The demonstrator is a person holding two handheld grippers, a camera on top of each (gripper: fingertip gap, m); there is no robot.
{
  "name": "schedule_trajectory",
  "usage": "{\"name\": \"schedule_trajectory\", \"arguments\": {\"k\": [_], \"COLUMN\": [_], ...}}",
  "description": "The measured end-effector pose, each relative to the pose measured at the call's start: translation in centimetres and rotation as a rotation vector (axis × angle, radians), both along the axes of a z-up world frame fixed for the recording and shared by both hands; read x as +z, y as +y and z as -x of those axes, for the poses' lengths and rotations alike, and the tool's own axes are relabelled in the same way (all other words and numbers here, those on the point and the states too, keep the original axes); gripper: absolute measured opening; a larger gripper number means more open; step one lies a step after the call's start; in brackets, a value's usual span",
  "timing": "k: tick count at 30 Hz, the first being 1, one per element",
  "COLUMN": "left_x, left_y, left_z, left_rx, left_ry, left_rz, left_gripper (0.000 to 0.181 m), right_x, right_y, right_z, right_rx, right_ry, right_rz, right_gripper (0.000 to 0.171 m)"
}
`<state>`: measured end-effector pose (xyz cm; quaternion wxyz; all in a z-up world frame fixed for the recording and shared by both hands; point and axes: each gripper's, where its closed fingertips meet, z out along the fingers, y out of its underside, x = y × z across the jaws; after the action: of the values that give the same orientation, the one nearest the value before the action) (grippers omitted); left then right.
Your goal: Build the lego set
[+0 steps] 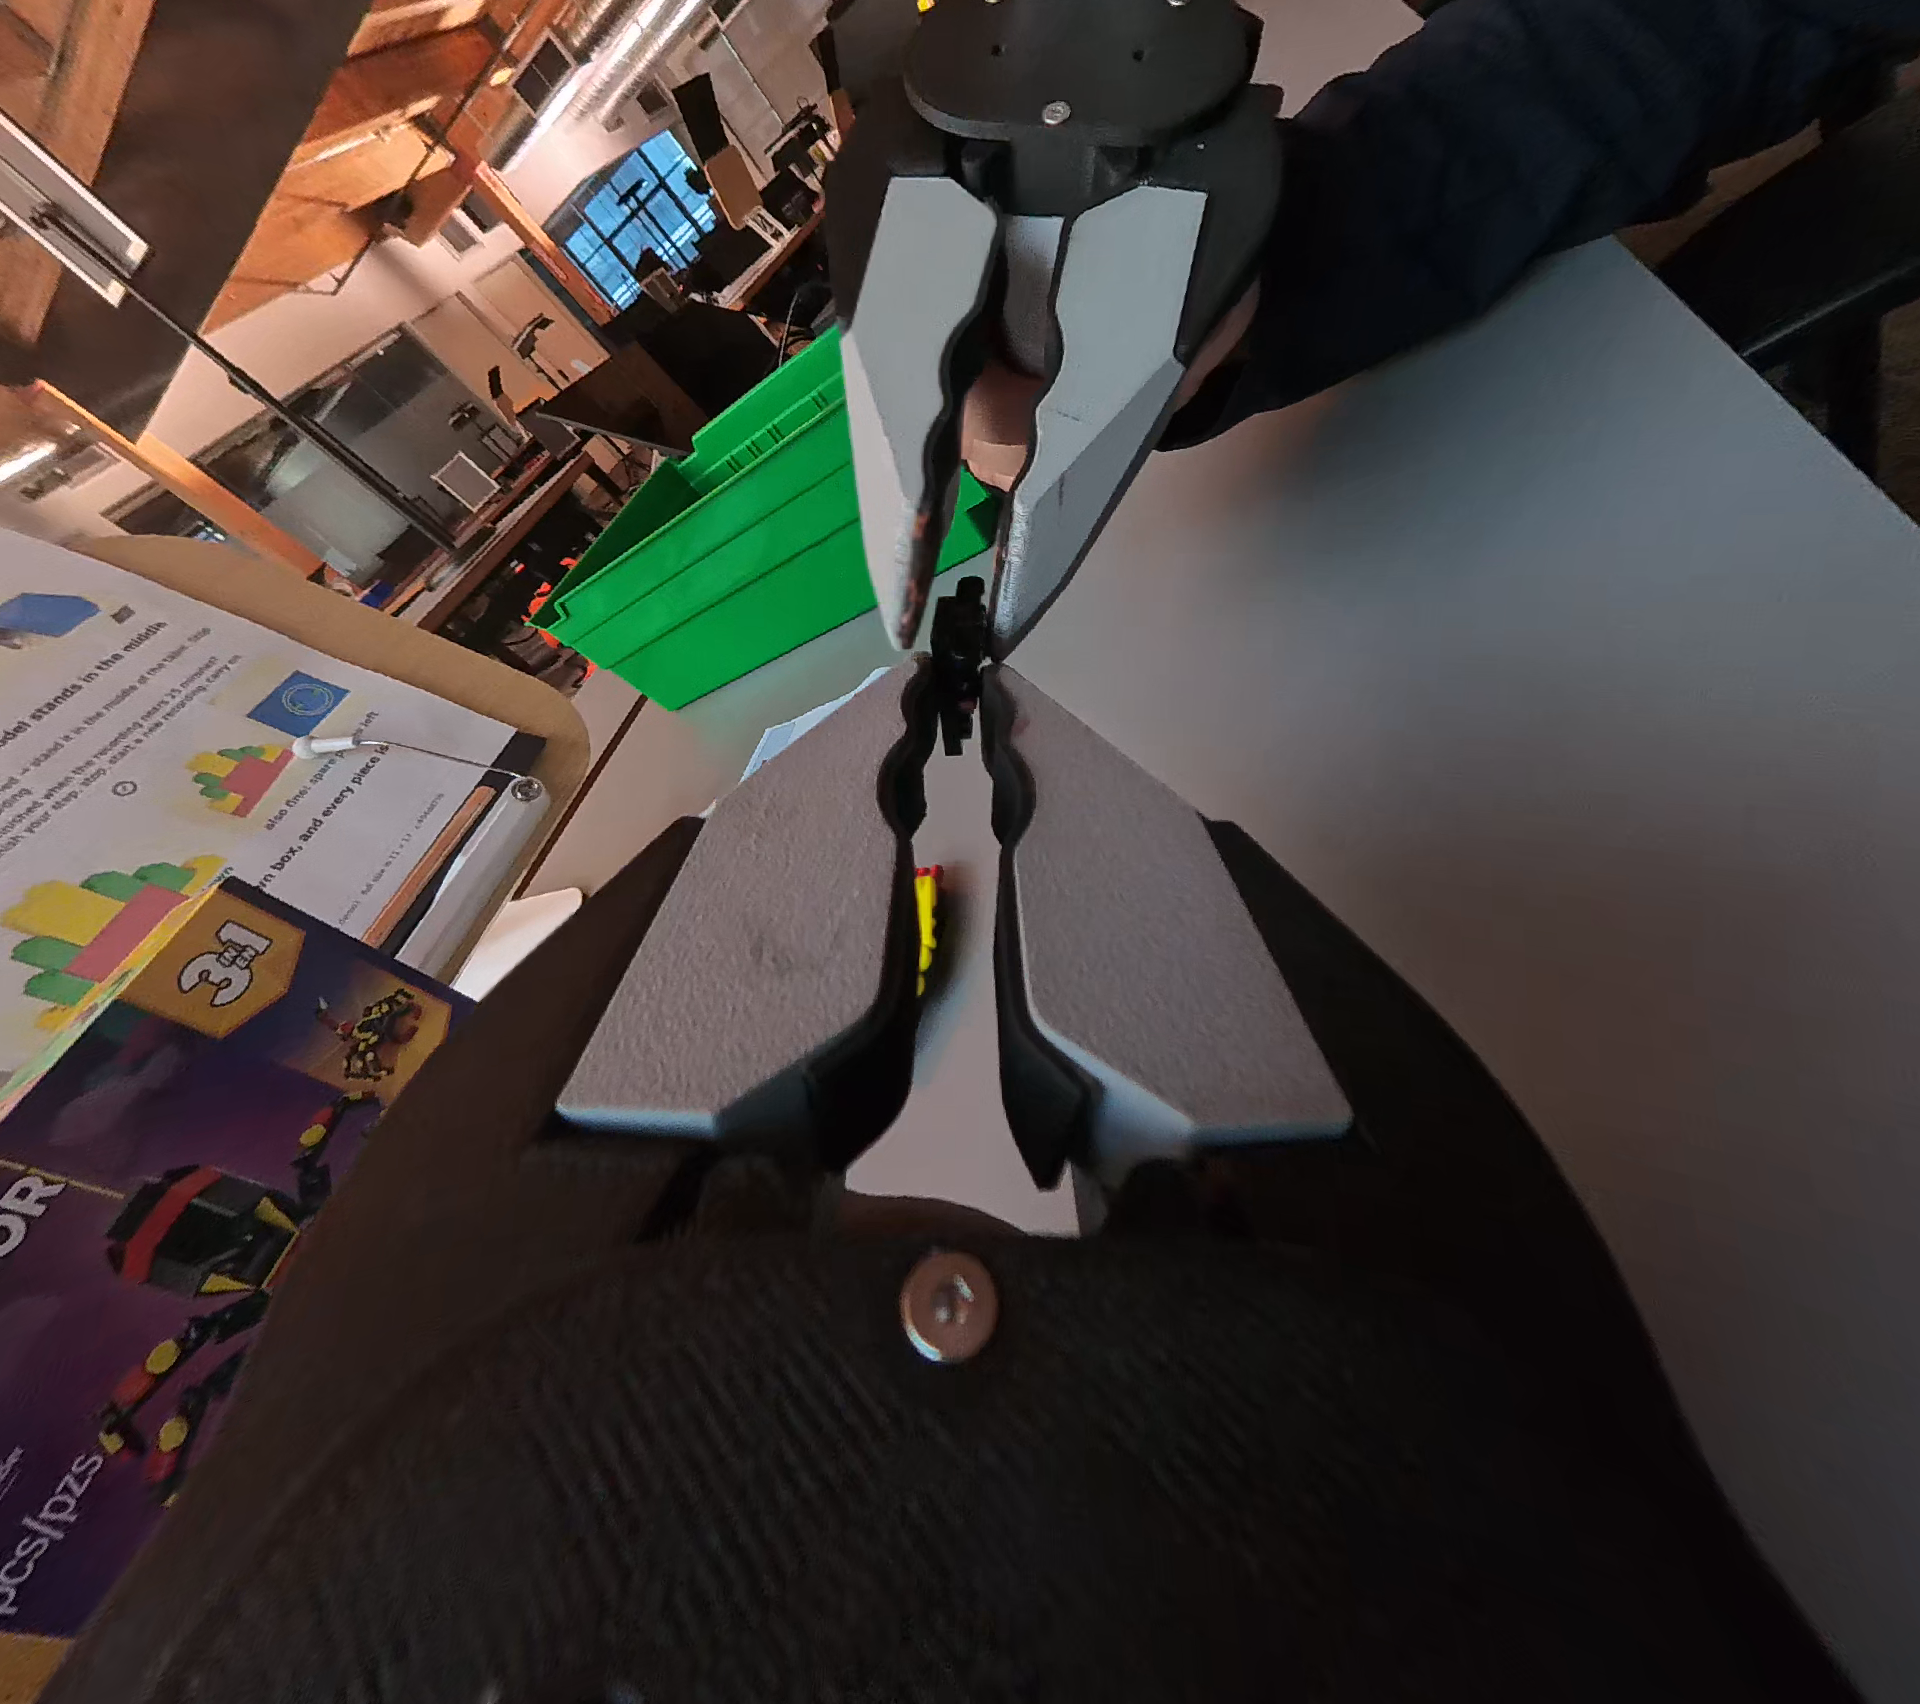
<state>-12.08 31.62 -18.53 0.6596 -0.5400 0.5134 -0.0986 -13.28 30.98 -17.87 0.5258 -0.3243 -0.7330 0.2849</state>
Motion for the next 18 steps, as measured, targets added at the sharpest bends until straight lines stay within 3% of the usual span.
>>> {"name": "schedule_trajectory", "arguments": {"k": [18], "left_x": [0.38], "left_y": [-0.53], "left_z": [-0.12], "left_rx": [-0.030], "left_ry": [-0.034], "left_rz": [0.043], "left_gripper": [0.006], "right_x": [0.39], "right_y": [-0.82], "right_z": [-0.03], "right_rx": [0.039], "right_ry": [0.010], "right_rz": [0.076], "right_gripper": [0.005]}}
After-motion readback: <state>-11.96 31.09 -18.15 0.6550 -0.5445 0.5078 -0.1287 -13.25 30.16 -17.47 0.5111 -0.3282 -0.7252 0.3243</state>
